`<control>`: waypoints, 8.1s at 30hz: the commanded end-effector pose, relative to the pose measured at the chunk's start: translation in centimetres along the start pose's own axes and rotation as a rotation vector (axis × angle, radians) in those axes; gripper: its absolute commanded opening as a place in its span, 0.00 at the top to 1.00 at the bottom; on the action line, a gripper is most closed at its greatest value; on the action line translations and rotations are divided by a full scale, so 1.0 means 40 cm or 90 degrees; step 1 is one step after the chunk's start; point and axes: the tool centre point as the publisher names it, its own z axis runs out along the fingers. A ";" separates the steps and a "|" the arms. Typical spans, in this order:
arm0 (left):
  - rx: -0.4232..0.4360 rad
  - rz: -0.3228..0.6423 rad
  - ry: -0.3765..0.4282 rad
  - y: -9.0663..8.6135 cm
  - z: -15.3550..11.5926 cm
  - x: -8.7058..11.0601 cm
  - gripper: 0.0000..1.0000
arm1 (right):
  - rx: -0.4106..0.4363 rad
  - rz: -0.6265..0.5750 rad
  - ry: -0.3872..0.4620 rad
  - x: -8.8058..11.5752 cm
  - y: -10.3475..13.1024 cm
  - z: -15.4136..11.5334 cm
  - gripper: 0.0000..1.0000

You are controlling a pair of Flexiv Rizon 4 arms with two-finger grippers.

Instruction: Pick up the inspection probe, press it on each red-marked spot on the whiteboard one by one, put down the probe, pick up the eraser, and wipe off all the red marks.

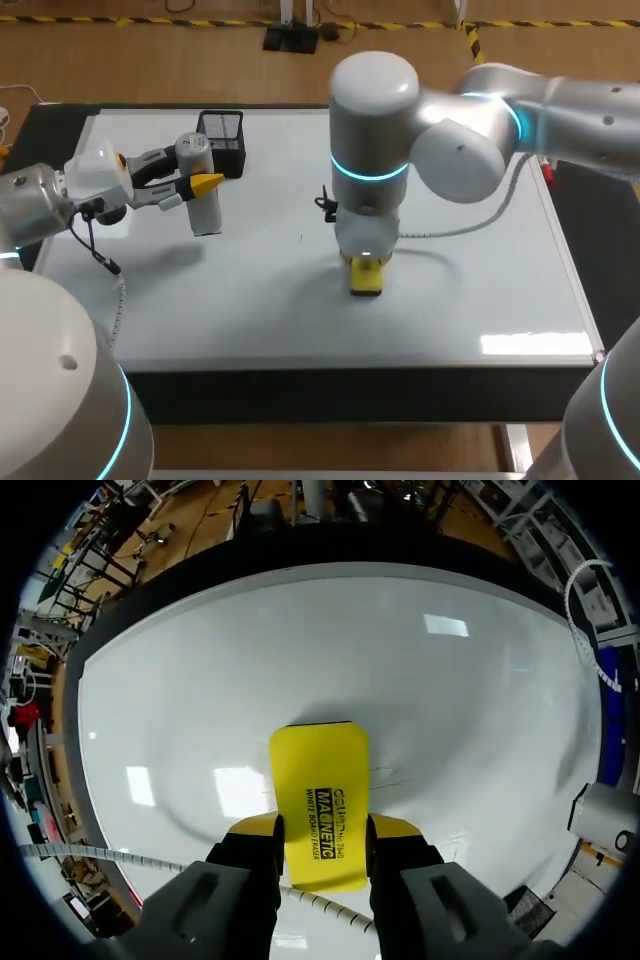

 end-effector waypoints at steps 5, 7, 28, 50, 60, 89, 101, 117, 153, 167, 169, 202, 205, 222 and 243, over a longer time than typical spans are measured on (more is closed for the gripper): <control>0.000 0.001 -0.001 -0.002 0.000 0.001 1.00 | -0.001 -0.003 0.002 0.054 -0.039 -0.053 1.00; 0.000 0.001 -0.001 -0.002 0.000 0.001 1.00 | 0.000 0.002 0.002 0.070 -0.051 -0.064 1.00; 0.000 0.001 -0.001 -0.002 0.000 0.001 1.00 | 0.022 0.018 0.005 0.118 -0.091 -0.111 1.00; 0.000 0.001 -0.001 -0.002 0.000 0.001 1.00 | 0.042 0.021 0.047 0.108 -0.315 -0.129 1.00; 0.000 0.001 -0.001 -0.002 0.000 0.001 1.00 | 0.040 0.022 0.049 0.097 -0.464 -0.143 1.00; 0.000 0.001 -0.001 -0.002 0.000 0.001 1.00 | -0.004 -0.007 0.008 0.130 -0.579 -0.047 1.00; 0.000 0.001 -0.001 -0.002 0.000 0.001 1.00 | -0.013 -0.003 -0.003 0.140 -0.597 -0.013 1.00; 0.000 0.001 -0.001 -0.002 0.000 0.001 1.00 | -0.021 -0.001 0.013 0.139 -0.616 0.018 1.00; 0.000 0.001 -0.001 -0.002 0.000 0.001 1.00 | -0.094 0.230 -0.067 0.213 -0.630 -0.057 0.00; 0.000 0.001 -0.001 -0.002 0.000 0.001 1.00 | -0.170 0.451 -0.188 0.273 -0.649 -0.142 0.00; 0.000 0.001 -0.001 -0.002 0.000 0.001 1.00 | -0.171 0.478 -0.218 0.280 -0.646 -0.166 0.00; 0.000 0.001 -0.001 -0.002 0.000 0.001 1.00 | -0.222 0.693 -0.350 0.364 -0.641 -0.352 0.00; 0.000 0.001 -0.001 -0.002 0.000 0.001 1.00 | -0.222 0.693 -0.350 0.364 -0.641 -0.352 0.00; -0.010 -0.006 0.035 -0.053 0.030 -0.064 1.00 | -0.222 0.693 -0.350 0.364 -0.641 -0.352 0.00; 0.028 0.006 0.160 -0.163 0.155 -0.351 1.00 | -0.222 0.693 -0.350 0.364 -0.641 -0.352 0.00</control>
